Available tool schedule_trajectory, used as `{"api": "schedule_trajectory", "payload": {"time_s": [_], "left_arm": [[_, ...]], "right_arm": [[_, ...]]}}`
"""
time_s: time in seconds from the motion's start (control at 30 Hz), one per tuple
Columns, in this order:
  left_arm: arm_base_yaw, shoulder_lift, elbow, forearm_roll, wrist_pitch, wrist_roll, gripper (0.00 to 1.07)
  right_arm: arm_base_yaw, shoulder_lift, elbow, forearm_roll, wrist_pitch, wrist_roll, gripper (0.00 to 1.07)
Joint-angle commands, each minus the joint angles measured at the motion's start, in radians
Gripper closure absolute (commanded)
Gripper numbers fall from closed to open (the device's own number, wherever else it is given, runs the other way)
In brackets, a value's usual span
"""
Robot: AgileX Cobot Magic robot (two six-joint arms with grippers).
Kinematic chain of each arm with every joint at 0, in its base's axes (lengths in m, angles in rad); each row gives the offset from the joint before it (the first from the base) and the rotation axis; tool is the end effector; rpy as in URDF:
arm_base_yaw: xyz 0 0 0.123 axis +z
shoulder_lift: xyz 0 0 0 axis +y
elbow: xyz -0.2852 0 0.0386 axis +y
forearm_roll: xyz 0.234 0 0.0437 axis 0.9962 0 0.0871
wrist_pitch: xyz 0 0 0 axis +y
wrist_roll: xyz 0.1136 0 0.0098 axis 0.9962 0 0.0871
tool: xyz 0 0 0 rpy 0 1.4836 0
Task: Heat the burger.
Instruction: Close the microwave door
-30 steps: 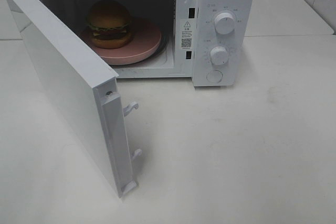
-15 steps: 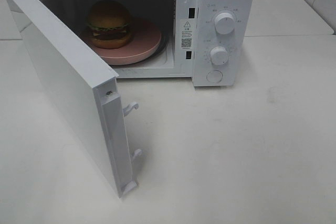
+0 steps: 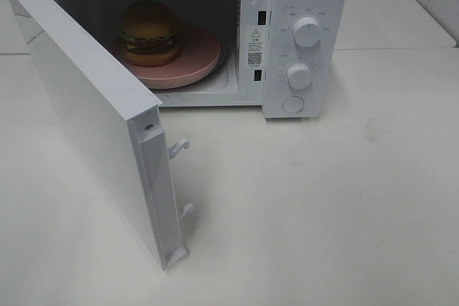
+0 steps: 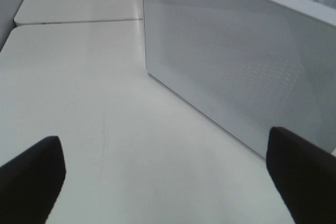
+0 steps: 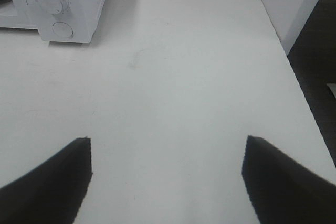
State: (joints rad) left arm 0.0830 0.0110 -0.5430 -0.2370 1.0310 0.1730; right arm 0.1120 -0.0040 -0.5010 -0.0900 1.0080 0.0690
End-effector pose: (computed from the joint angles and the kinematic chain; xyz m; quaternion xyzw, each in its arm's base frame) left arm -0.0005 -0.0231 0.2776 0.0421 0.8298 -0.0478 0.5544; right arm 0.0033 -0.0084 0.2661 -0.0173 0.8368 0.0045 0.5472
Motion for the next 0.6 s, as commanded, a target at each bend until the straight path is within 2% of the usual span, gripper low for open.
{"api": "schedule_trajectory", "payload": {"time_s": [0.03, 0.07, 0.1, 0.17, 0.2, 0.23, 0.27, 0.3, 0.33, 0.37, 0.4, 0.43, 0.47, 0.57, 0.6], "left_arm": [[0.003, 0.067, -0.009, -0.016, -0.094, -0.004, 0.16], [0.003, 0.082, -0.009, -0.016, -0.103, -0.004, 0.21], [0.003, 0.082, -0.009, -0.016, -0.103, -0.004, 0.21], [0.003, 0.136, -0.009, -0.016, -0.136, -0.002, 0.37], [0.003, 0.136, -0.009, -0.016, -0.136, -0.002, 0.37], [0.003, 0.175, -0.009, -0.016, -0.156, -0.002, 0.52], [0.003, 0.194, -0.009, -0.016, -0.167, -0.002, 0.60], [0.003, 0.194, -0.009, -0.016, -0.167, -0.002, 0.60], [0.003, 0.230, -0.009, -0.016, -0.191, -0.002, 0.73], [0.003, 0.230, -0.009, -0.016, -0.191, -0.002, 0.73], [0.003, 0.265, -0.006, -0.017, -0.216, -0.002, 0.85], [0.003, 0.283, -0.002, -0.022, -0.237, -0.002, 0.91], [0.003, 0.313, 0.005, -0.030, -0.289, -0.001, 1.01], [0.003, 0.324, 0.010, -0.032, -0.312, 0.000, 1.07], [0.003, 0.340, 0.032, -0.037, -0.389, 0.010, 1.07]], "right_arm": [[-0.006, -0.032, 0.003, -0.005, -0.014, -0.008, 0.31], [-0.006, -0.032, 0.003, -0.005, -0.014, -0.008, 0.31], [-0.006, -0.032, 0.003, -0.005, -0.014, -0.008, 0.31], [-0.006, -0.032, 0.003, -0.005, -0.014, -0.008, 0.31], [-0.006, -0.032, 0.003, -0.005, -0.014, -0.008, 0.31], [-0.006, -0.032, 0.003, -0.005, -0.014, -0.008, 0.31], [-0.006, -0.032, 0.003, -0.005, -0.014, -0.008, 0.31], [-0.006, -0.032, 0.003, -0.005, -0.014, -0.008, 0.31], [-0.006, -0.032, 0.003, -0.005, -0.014, -0.008, 0.31], [-0.006, -0.032, 0.003, -0.005, -0.014, -0.008, 0.31], [-0.006, -0.032, 0.003, -0.005, -0.014, -0.008, 0.31], [-0.006, -0.032, 0.003, -0.005, -0.014, -0.008, 0.31], [-0.006, -0.032, 0.003, -0.005, -0.014, -0.008, 0.31], [-0.006, -0.032, 0.003, -0.005, -0.014, -0.008, 0.31], [-0.006, -0.032, 0.003, -0.005, -0.014, -0.008, 0.31]]}}
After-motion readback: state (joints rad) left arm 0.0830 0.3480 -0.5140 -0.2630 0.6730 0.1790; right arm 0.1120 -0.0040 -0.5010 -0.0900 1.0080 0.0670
